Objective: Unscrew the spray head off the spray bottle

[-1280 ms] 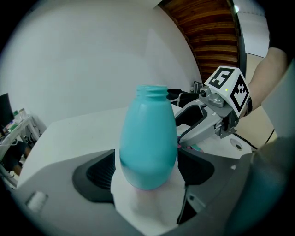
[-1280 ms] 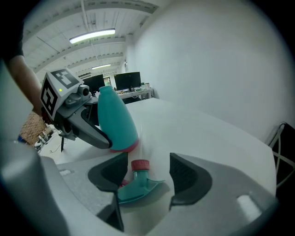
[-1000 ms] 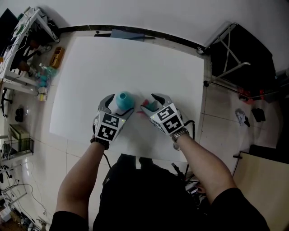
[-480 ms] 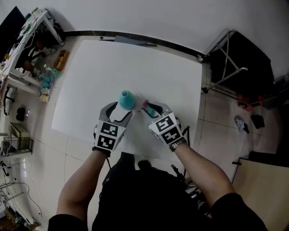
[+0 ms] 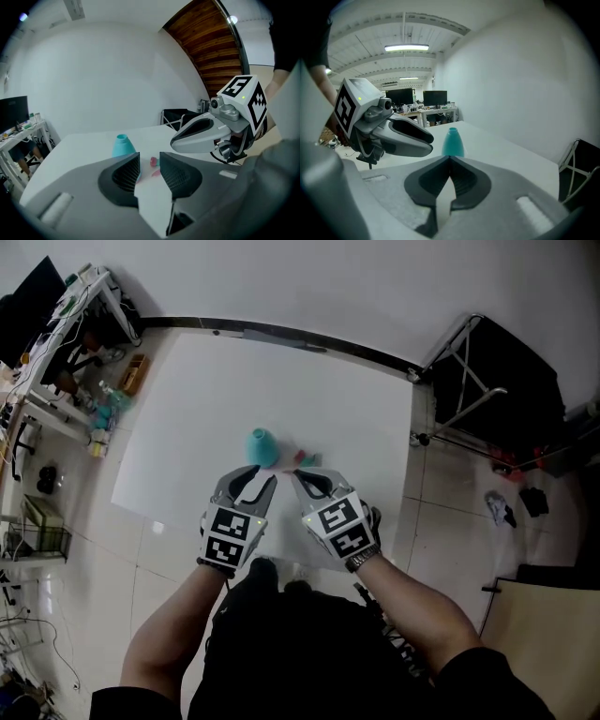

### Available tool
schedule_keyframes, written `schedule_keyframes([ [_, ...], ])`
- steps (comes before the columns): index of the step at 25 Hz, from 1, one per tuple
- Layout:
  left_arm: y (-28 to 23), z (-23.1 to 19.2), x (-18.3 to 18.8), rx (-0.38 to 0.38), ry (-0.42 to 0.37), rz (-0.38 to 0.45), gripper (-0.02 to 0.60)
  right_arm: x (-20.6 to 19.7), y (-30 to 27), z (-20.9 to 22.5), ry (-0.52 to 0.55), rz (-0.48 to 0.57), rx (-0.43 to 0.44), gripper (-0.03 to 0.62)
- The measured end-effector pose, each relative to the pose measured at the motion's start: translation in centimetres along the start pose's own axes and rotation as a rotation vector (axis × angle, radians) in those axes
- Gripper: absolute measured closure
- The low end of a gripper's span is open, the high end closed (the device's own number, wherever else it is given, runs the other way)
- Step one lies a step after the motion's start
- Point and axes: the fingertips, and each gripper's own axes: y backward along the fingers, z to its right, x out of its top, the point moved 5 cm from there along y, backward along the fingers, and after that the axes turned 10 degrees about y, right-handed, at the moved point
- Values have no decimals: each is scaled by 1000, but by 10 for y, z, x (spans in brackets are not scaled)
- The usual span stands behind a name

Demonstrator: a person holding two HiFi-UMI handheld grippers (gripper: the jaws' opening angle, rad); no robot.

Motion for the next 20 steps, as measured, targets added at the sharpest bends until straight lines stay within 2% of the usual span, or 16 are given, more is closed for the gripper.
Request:
schedule_keyframes([
  [10, 23, 22, 16, -26, 31, 59, 565, 23, 21, -11, -22, 47, -16, 602],
  [20, 34, 29, 20, -16, 33, 55, 565, 24, 29, -16, -43, 61, -4, 602],
])
